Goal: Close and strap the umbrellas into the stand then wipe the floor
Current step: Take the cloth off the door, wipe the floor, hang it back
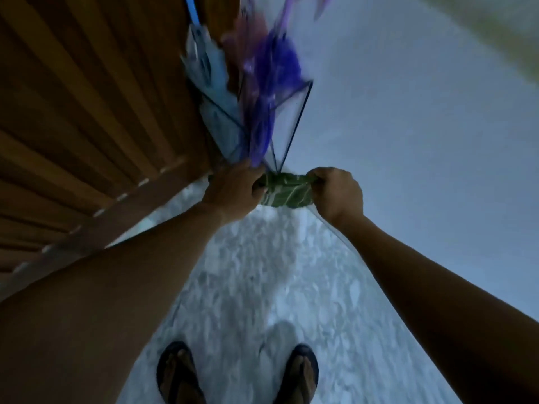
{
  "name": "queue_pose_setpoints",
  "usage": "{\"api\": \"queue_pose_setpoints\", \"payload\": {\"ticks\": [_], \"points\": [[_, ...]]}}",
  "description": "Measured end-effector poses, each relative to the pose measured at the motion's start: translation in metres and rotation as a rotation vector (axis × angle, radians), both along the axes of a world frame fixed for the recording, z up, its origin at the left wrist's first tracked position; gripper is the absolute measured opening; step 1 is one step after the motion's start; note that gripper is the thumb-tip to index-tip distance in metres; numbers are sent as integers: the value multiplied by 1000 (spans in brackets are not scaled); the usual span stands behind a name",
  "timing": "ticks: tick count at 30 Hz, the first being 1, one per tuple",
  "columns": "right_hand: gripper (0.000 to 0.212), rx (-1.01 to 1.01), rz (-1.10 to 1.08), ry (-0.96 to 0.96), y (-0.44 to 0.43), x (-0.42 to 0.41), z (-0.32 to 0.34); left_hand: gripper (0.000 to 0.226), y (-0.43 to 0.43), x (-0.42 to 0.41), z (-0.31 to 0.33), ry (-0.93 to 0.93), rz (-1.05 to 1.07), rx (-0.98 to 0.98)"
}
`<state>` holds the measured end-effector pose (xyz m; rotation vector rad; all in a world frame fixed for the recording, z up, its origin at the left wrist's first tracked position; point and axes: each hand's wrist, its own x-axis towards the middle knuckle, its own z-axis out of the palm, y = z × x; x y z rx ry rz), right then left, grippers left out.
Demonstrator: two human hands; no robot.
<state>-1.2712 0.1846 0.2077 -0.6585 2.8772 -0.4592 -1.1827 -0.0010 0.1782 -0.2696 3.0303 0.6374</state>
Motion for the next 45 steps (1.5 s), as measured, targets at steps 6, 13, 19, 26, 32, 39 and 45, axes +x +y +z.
{"api": "queue_pose_setpoints", "payload": {"ticks": [6, 13, 19, 26, 32, 39, 45], "points": [[22, 75, 101, 42, 31, -26, -246, 28, 27, -18, -238, -63, -66, -13], [39, 144, 104, -343, 59, 11, -432, 45, 53, 15, -408, -184, -297, -53], [89, 200, 180, -291, 40, 5, -484, 115, 35, 16, -447, -468, -381, -216], [91, 437, 306, -425, 26, -31, -483, 135, 31, 1, -454, -561, -324, -171], [96, 462, 192, -505, 31, -94, -478, 138, 65, -42, -466, -508, -202, -77], [95, 394, 94, -539, 4, -118, -484, 137, 63, -79, -474, -454, -163, -3], [85, 353, 204, -447, -13, -119, -490, 132, 54, -60, -480, -366, -74, 12]]}}
